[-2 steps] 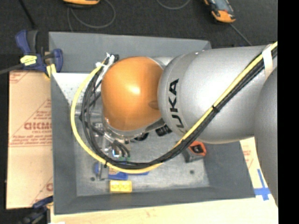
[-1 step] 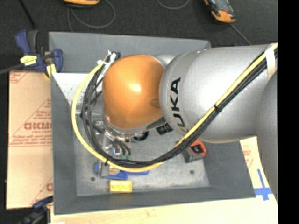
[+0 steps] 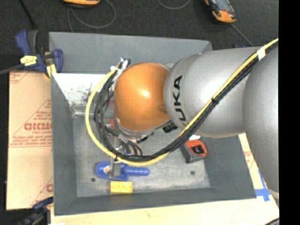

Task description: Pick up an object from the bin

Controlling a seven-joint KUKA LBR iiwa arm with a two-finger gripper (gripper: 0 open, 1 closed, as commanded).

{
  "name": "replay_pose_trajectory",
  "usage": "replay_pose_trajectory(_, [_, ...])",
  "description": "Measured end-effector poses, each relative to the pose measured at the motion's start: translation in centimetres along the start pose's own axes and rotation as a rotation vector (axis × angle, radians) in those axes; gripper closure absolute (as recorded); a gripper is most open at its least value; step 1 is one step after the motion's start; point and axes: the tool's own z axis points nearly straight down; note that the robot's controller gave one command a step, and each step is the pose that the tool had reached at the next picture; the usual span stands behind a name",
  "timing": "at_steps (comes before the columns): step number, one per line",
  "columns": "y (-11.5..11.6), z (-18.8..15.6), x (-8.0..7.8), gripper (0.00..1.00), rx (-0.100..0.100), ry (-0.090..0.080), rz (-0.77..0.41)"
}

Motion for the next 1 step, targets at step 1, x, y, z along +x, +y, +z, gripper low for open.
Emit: replay_pose_trajectory(1, [-2.78,1.83,-1.55,0.0,0.002,0.007,-0.056])
